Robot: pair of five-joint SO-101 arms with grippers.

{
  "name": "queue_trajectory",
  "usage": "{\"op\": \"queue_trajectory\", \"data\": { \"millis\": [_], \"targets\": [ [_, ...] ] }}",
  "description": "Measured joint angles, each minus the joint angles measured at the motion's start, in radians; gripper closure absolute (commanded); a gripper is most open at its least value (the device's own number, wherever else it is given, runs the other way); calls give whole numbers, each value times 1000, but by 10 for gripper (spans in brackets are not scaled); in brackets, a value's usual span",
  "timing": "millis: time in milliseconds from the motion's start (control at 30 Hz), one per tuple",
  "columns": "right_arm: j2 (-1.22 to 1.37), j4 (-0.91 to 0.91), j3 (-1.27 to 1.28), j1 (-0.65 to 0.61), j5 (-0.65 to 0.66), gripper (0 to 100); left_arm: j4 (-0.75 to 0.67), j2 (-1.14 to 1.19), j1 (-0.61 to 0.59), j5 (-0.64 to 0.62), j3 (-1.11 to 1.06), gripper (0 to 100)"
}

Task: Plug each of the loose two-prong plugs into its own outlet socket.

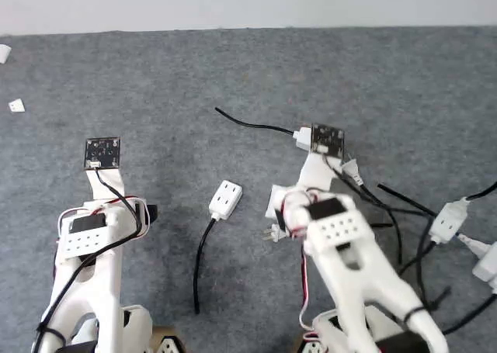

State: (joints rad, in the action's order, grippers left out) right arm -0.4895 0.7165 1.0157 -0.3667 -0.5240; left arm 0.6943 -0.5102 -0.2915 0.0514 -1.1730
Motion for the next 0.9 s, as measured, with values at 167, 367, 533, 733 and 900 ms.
{"op": "queue_trajectory", "data": {
  "millis": [167, 367, 533, 733, 900],
  "targets": [
    [-92, -64, 86, 3, -26, 989, 0, 0, 0, 0, 0, 739],
    [-127, -64, 95, 49, -118, 988, 0, 3, 0, 0, 0, 739],
    [-127, -52, 95, 49, -106, 989, 0, 3, 0, 0, 14, 739],
    [-127, 226, -31, 32, -43, 989, 0, 3, 0, 0, 20, 739],
    [-127, 400, -158, 29, -38, 951, 0, 3, 0, 0, 20, 739]
  ]
}}
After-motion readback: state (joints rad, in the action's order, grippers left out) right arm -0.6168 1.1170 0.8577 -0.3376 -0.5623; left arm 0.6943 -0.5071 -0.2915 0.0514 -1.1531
